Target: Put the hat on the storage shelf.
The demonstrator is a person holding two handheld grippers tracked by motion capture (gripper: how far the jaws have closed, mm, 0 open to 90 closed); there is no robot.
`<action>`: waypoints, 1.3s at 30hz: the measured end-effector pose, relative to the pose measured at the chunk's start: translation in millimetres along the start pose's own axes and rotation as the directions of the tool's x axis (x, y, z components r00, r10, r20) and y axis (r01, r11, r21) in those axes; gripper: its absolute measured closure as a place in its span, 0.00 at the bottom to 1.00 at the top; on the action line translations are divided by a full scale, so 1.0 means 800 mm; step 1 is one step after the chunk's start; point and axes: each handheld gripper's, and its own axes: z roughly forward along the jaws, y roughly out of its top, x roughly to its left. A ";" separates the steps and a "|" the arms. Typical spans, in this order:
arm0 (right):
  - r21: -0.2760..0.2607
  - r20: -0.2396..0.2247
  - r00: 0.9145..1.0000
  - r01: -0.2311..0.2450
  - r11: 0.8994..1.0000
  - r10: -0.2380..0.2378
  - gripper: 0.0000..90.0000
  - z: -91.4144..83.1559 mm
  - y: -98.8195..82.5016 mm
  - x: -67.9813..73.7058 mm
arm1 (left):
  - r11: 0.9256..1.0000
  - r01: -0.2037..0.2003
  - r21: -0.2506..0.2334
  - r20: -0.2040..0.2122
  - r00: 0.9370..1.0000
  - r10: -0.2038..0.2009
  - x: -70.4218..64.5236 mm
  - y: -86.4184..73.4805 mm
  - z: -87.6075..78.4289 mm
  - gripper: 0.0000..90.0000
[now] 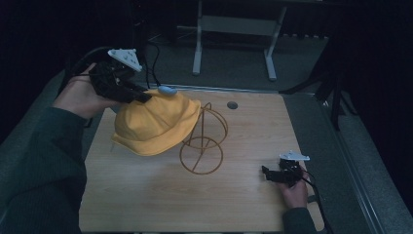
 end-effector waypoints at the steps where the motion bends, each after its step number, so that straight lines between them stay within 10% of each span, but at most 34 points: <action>1: 0.000 -0.001 1.000 0.000 1.000 0.000 0.14 0.000 0.000 0.000 | 1.000 0.000 -0.001 0.001 1.000 0.000 0.000 0.001 0.001 0.88; 20: -0.001 -0.002 1.000 -0.001 1.000 0.001 0.14 0.000 0.000 0.000 | 0.999 -0.046 0.008 0.004 0.999 0.046 -0.002 0.047 0.017 0.87; 39: -0.001 -0.003 1.000 0.002 1.000 -0.002 0.14 0.001 0.000 0.000 | 0.993 -0.112 0.049 -0.005 0.994 0.112 -0.026 0.109 0.099 0.86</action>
